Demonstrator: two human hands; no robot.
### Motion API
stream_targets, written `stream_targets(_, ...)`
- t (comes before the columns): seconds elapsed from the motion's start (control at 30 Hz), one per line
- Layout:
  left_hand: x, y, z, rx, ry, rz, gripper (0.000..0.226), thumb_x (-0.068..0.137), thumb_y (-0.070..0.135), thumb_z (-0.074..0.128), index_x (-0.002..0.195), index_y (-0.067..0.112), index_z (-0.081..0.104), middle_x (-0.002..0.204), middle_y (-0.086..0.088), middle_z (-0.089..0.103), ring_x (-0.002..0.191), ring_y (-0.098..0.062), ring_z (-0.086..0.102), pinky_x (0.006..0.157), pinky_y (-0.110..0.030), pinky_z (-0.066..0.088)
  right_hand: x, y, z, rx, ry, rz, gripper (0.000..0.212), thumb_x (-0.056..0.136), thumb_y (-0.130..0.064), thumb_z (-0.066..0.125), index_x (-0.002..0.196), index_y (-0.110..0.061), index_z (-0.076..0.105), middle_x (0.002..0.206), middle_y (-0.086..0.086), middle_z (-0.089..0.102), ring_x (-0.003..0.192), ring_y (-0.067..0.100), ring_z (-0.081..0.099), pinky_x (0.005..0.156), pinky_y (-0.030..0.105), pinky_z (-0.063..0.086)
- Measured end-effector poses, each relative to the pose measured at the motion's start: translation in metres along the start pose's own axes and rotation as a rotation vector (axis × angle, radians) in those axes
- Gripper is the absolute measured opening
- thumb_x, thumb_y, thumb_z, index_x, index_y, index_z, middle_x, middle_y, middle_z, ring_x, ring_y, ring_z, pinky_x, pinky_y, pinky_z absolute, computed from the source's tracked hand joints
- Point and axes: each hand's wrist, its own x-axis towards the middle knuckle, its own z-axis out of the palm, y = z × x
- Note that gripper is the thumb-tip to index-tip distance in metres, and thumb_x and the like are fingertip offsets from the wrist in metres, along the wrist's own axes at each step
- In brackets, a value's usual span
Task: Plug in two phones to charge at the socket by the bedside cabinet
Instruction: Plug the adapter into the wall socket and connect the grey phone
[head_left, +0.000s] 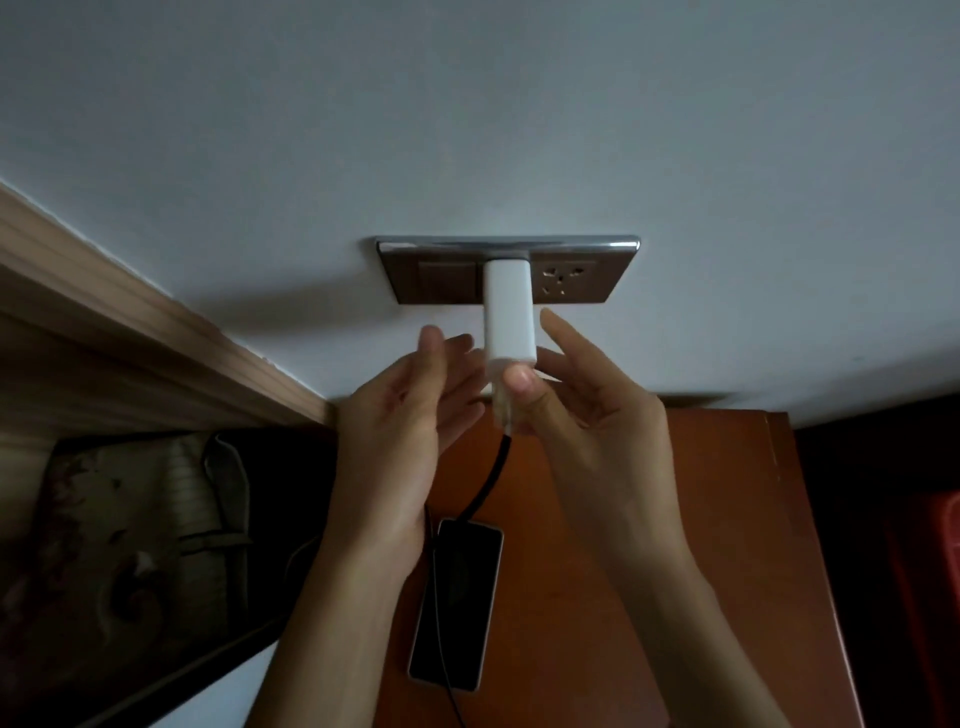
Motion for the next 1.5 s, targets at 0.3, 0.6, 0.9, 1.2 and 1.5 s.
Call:
stream_targets(0.3, -0.058, -0.123, -0.037, 0.339, 0.464, -0.019, 0.036, 0.108, 0.037, 0.036, 0.122, 0.031, 0.068, 0.130, 0.012, 0.066, 0.122, -0.004, 0.057, 0.102, -0.026, 0.043, -0.068, 0.083, -0.027, -0.363, 0.073, 0.217, 0.043, 0.095, -0.051, 0.053, 0.134, -0.034, 0.055, 0.102, -0.025, 0.067, 0.096, -0.010, 0.064, 0.076, 0.016, 0.057)
stream_targets(0.6, -0.106, -0.184, -0.051, 0.580, 0.497, 0.066, 0.047, 0.106, 0.036, 0.027, 0.144, 0.022, 0.050, 0.143, 0.013, 0.050, 0.129, -0.013, 0.053, 0.100, -0.021, 0.045, -0.156, 0.165, -0.082, -0.758, 0.187, 0.615, 0.040, 0.096, -0.036, 0.061, 0.122, -0.006, 0.062, 0.110, 0.013, 0.061, 0.092, 0.028, 0.062, 0.081, 0.040, 0.052)
stream_targets(0.9, -0.133, -0.226, -0.064, 0.617, 0.294, -0.018, 0.053, 0.102, 0.037, 0.029, 0.151, 0.017, 0.036, 0.139, -0.005, 0.061, 0.124, -0.018, 0.061, 0.088, -0.007, 0.044, -0.202, 0.179, -0.116, -0.631, 0.542, 0.830, 0.057, 0.089, -0.027, 0.072, 0.134, -0.007, 0.043, 0.128, 0.019, 0.046, 0.105, 0.033, 0.055, 0.090, 0.051, 0.049)
stream_targets(1.2, -0.094, -0.248, -0.026, 0.944, -0.069, 0.248, 0.036, 0.103, 0.008, 0.053, 0.137, -0.002, 0.056, 0.139, -0.017, 0.061, 0.131, -0.025, 0.057, 0.108, -0.032, 0.048, -0.208, 0.198, -0.138, -0.452, 0.758, 0.878, 0.057, 0.091, -0.018, 0.071, 0.135, -0.004, 0.040, 0.130, 0.016, 0.047, 0.105, 0.022, 0.049, 0.087, 0.030, 0.040)
stream_targets(1.5, -0.082, -0.251, -0.028, 1.206, -0.035, 0.318, 0.033, 0.099, 0.009, 0.058, 0.131, 0.002, 0.059, 0.128, -0.020, 0.056, 0.113, -0.026, 0.060, 0.085, -0.019, 0.047, -0.219, 0.205, -0.144, -0.097, 0.865, 0.900, 0.047, 0.090, -0.014, 0.071, 0.132, -0.005, 0.051, 0.083, 0.002, 0.069, 0.068, 0.007, 0.068, 0.081, 0.030, 0.058)
